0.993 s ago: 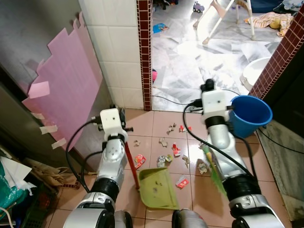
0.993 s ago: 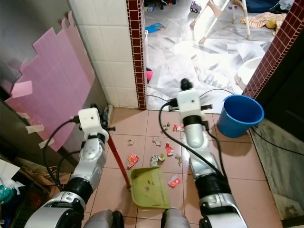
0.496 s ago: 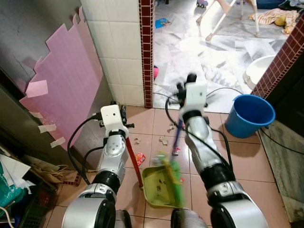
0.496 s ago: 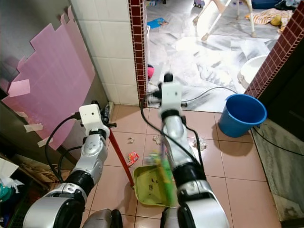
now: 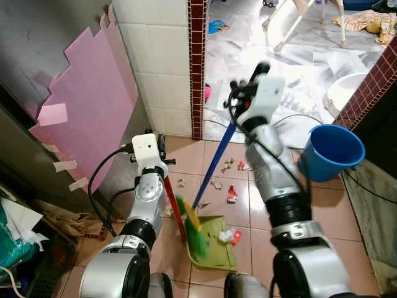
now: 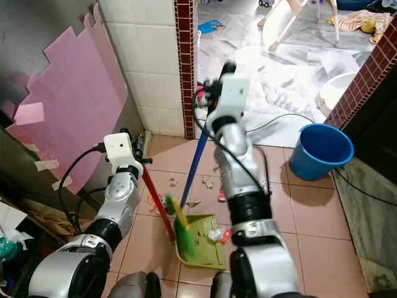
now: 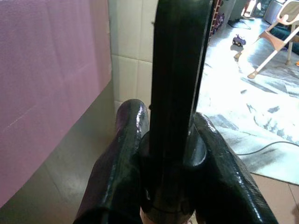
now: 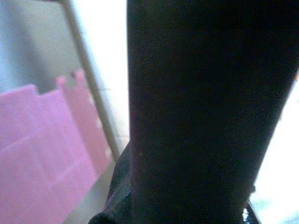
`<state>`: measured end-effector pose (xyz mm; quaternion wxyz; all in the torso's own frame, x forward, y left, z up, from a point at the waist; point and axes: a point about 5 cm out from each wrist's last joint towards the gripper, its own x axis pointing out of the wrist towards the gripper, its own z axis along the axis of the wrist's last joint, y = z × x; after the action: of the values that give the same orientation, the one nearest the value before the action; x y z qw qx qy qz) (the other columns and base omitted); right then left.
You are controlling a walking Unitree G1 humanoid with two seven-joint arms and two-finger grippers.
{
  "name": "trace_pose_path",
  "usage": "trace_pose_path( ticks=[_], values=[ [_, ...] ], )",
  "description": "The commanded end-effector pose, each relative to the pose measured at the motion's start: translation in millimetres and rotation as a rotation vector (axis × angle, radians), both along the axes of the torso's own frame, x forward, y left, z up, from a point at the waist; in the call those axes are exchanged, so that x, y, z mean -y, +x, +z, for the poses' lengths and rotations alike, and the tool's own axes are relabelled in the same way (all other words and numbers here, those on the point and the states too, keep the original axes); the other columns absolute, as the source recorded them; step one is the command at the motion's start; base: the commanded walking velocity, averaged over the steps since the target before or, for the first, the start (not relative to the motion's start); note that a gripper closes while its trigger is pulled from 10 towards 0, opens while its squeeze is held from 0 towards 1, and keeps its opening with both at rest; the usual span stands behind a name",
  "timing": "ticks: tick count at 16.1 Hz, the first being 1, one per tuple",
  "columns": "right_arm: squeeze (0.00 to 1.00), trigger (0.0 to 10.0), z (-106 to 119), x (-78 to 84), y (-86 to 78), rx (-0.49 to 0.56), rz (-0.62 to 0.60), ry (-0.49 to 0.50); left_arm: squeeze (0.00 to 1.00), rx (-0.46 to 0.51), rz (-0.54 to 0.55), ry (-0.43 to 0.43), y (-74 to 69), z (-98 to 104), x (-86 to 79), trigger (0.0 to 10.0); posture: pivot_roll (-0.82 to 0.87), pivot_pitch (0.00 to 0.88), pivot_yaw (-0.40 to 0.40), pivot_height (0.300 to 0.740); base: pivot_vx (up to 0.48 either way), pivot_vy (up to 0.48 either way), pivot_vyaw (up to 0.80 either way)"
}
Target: Sweep floor
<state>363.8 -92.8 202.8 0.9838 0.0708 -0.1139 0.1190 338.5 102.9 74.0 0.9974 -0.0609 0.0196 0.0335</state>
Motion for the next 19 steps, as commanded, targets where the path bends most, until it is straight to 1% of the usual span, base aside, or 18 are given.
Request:
trace_pose_path(
  ticks=[1,2,3,4,5,6,8,9,10,11,12,14,15,16,18,19],
  values=[
    [0.0,10.0,40.4,-6.0,-3.0,0.169,0.052,-0.026,0.0,-0.002,-0.001,0.008,2.9,2.5,0.4,10.0,-0.05,0.095,0.042,0.74,0.0,0.0,0.0],
    [0.0,10.0,51.2,0.5,-4.9,0.25,0.046,-0.111,0.0,-0.006,-0.004,0.004,3.5,2.6,0.7,10.0,-0.06,0.098,0.041,0.74,0.0,0.0,0.0],
    [0.0,10.0,55.7,5.6,-5.7,0.286,0.034,-0.164,0.0,-0.008,-0.006,0.002,3.8,2.7,1.0,10.0,-0.06,0.1,0.04,0.74,0.0,0.0,0.0],
    [0.0,10.0,56.6,15.0,-5.9,0.316,0.005,-0.223,0.0,-0.009,-0.005,0.002,4.0,3.0,1.2,10.0,-0.06,0.103,0.037,0.74,0.0,0.0,0.0],
    [0.0,10.0,49.5,22.7,-4.7,0.313,-0.018,-0.289,0.0,-0.008,-0.004,0.002,4.3,3.4,1.6,10.0,-0.06,0.105,0.034,0.74,0.0,0.0,0.0],
    [0.0,10.0,41.5,30.6,-3.7,0.283,-0.038,-0.294,0.0,-0.008,-0.003,0.001,4.4,3.5,1.8,10.0,-0.06,0.105,0.034,0.74,0.0,0.0,0.0],
    [0.0,10.0,18.1,43.2,-4.2,0.23,-0.102,-0.378,0.0,-0.009,0.01,-0.004,4.7,3.7,0.4,10.0,-0.06,0.109,0.032,0.74,0.0,0.0,0.0],
    [0.0,10.0,5.8,46.3,-4.7,0.192,-0.125,-0.39,0.0,0.046,-0.001,0.022,5.5,10.3,0.4,10.0,-0.06,0.112,0.033,0.74,0.0,0.0,0.0],
    [0.0,10.0,-12.5,48.5,-7.1,0.138,-0.148,-0.417,0.0,0.13,-0.029,0.071,5.3,19.9,4.0,10.0,-0.06,0.114,0.033,0.74,0.0,0.0,0.0],
    [0.0,10.0,-18.8,48.4,-8.1,0.114,-0.151,-0.406,0.0,0.138,-0.04,0.078,5.0,20.6,5.7,10.0,-0.06,0.114,0.033,0.74,0.0,0.0,0.0],
    [0.0,10.0,-30.6,47.1,-10.0,0.062,-0.151,-0.377,0.0,0.118,-0.044,0.08,5.1,18.5,7.1,10.0,-0.06,0.12,0.03,0.74,0.0,0.0,0.0],
    [0.0,10.0,-52.7,39.4,-12.6,-0.062,-0.138,-0.277,0.0,0.078,-0.03,0.058,6.0,14.7,5.3,10.0,-0.06,0.12,0.027,0.74,0.0,0.0,0.0],
    [0.0,10.0,-53.6,38.7,-12.5,-0.069,-0.137,-0.267,0.0,0.079,-0.031,0.059,6.0,14.7,5.4,10.0,-0.06,0.12,0.027,0.74,0.0,0.0,0.0],
    [0.0,10.0,-52.6,29.9,-9.2,-0.118,-0.099,-0.14,0.0,0.081,-0.042,0.06,6.2,15.2,7.5,10.0,-0.07,0.119,0.025,0.74,0.0,0.0,0.0],
    [0.0,10.0,-41.1,21.9,-6.5,-0.103,-0.046,-0.021,0.0,0.079,-0.044,0.059,6.2,15.0,8.4,10.0,-0.07,0.119,0.024,0.74,0.0,0.0,0.0],
    [0.0,10.0,-31.6,19.2,-5.3,-0.08,-0.02,0.015,0.0,0.078,-0.045,0.059,6.4,15.1,9.1,10.0,-0.07,0.119,0.02,0.74,0.0,0.0,0.0]
  ],
)
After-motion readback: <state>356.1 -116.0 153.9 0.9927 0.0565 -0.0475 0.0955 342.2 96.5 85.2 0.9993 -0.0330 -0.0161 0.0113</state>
